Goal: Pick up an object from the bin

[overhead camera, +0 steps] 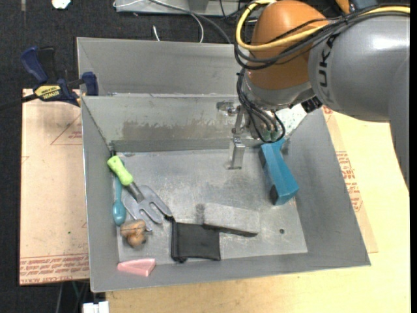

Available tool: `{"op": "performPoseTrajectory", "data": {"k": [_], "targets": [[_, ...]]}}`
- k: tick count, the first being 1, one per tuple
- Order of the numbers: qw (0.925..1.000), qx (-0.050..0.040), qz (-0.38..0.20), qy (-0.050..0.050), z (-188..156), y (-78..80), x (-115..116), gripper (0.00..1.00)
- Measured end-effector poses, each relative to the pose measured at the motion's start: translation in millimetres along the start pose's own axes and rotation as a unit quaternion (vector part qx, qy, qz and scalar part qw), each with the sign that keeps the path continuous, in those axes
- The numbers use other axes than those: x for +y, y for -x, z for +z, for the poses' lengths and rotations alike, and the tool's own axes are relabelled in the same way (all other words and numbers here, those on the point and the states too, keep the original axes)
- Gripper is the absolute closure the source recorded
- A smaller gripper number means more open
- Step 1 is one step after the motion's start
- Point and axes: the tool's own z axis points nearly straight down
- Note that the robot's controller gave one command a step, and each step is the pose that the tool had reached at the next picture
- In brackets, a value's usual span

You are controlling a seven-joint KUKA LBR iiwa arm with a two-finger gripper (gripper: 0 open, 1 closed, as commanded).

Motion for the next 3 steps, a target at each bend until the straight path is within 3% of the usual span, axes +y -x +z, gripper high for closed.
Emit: {"op": "performPoseTrajectory", "data": {"k": [1,2,3], "targets": [[1.0,-0.0037,0.001,0.0,-5,1.0,0,0.0],[0.999,-0.0027,0.044,0.002,-11,-3.1,-29,0.0],[0.9968,-0.0059,0.079,0.001,60,-8.8,-83,0.0]]}}
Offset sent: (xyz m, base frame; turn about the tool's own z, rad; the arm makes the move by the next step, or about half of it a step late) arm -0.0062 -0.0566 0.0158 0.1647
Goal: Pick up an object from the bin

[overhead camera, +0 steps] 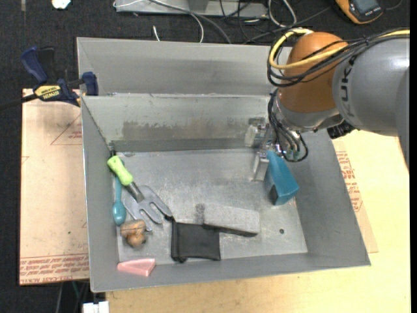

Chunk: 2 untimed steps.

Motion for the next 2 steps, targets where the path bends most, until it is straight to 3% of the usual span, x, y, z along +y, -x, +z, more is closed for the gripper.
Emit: {"op": "performPoseTrajectory", "data": {"k": [1,2], "targets": [[1.0,0.0015,0.009,0.0,-21,7.3,-4,0.0],[0.9999,-0.0023,-0.017,0.0,17,-10.1,-54,0.0]]}}
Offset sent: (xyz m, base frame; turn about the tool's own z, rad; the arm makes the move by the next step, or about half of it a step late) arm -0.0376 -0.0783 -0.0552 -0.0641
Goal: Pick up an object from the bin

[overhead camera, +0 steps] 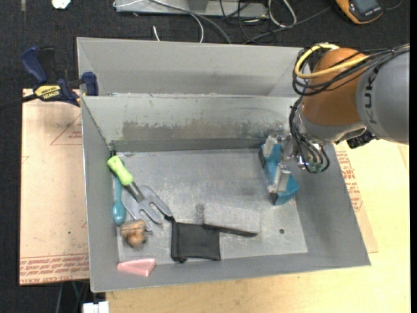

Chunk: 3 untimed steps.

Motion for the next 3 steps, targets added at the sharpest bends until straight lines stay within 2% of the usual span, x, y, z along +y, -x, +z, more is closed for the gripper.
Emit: {"op": "performPoseTrajectory", "data": {"k": [1,2,3], "targets": [[0.9999,0.0,0.016,0.002,-53,-3.4,-10,0.0],[0.9993,0.0012,0.036,0.001,-25,-10.0,-40,0.0],[0.9963,-0.0052,0.086,0.002,8,-30.8,-52,0.0]]}}
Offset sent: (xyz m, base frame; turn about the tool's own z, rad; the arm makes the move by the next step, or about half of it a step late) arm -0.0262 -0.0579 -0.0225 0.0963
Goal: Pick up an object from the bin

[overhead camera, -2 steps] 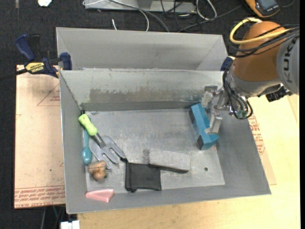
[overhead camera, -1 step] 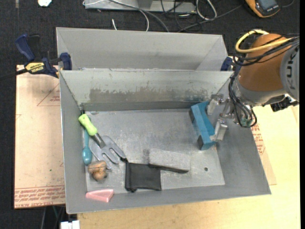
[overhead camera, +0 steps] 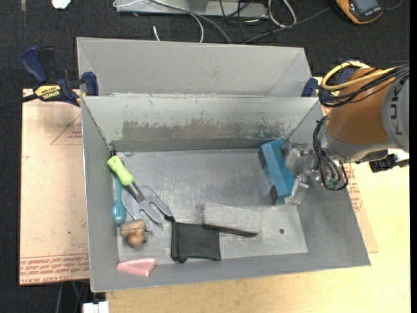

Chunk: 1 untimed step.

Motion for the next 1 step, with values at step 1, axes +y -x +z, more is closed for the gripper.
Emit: {"op": "performPoseTrajectory", "data": {"k": [1], "targets": [[1.0,-0.0013,-0.009,0.001,35.8,-53.0,38.4,0.0]]}}
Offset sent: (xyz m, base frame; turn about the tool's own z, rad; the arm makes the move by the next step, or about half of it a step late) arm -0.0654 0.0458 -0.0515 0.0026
